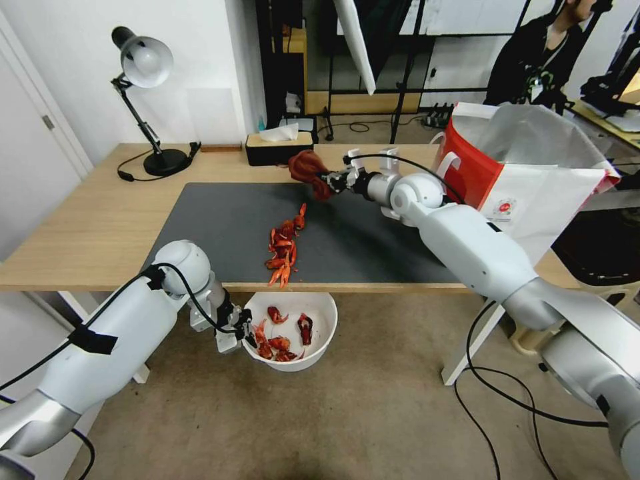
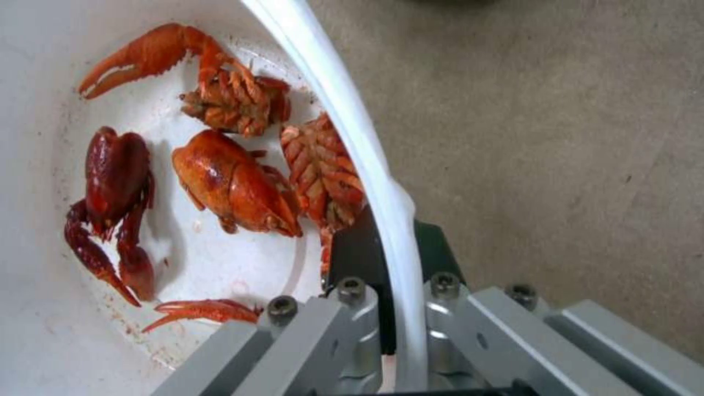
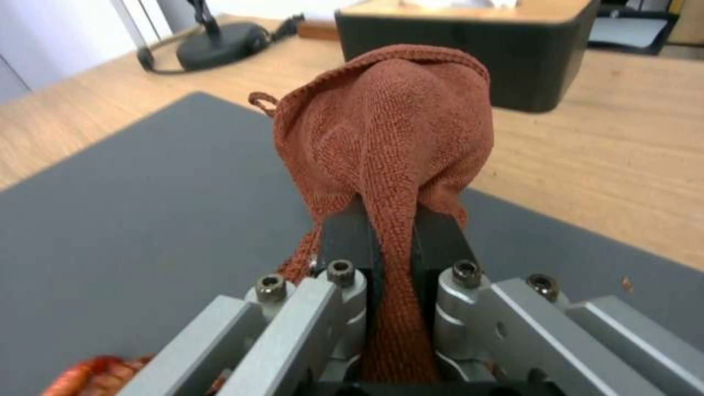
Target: Sweep shrimp from table into container with towel, then put container into takeout bag.
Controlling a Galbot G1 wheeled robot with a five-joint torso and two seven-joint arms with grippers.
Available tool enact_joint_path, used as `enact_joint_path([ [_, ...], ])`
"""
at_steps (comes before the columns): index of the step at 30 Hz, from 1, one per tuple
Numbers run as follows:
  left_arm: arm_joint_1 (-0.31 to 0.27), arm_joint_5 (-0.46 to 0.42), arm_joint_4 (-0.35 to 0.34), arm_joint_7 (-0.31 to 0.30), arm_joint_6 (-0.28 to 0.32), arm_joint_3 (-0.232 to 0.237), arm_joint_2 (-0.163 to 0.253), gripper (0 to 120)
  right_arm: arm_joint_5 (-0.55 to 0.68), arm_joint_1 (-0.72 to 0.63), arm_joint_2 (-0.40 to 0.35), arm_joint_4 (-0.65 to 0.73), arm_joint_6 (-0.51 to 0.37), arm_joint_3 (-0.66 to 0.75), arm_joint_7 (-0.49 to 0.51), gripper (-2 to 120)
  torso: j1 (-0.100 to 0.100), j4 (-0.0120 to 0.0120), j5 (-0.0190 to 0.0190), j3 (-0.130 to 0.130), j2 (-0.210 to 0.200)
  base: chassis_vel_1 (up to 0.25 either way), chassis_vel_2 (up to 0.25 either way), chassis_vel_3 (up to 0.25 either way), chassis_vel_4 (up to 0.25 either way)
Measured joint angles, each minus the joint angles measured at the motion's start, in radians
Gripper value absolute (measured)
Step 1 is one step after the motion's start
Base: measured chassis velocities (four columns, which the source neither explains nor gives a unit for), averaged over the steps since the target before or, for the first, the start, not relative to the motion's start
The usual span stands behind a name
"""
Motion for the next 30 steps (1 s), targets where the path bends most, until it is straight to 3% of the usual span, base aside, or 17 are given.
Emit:
enact_joint_path([
  [20, 0.013, -0.031, -0.003, 0.000, 0.000, -0.029, 0.054, 0, -0.065, 0.012, 0.054, -0.093, 0.009, -0.043, -0.031, 4, 0.000, -0.0001, -0.0001, 0.000, 0.000, 0.000, 0.000, 0.000, 0.000],
  [30, 0.031, -0.048, -0.014, 0.000, 0.000, -0.047, 0.069, 0, -0.071, 0.006, 0.055, -0.068, -0.011, -0.092, -0.035, 4, 0.000, 0.0002, 0.0000, 0.000, 0.000, 0.000, 0.000, 0.000, 0.000],
])
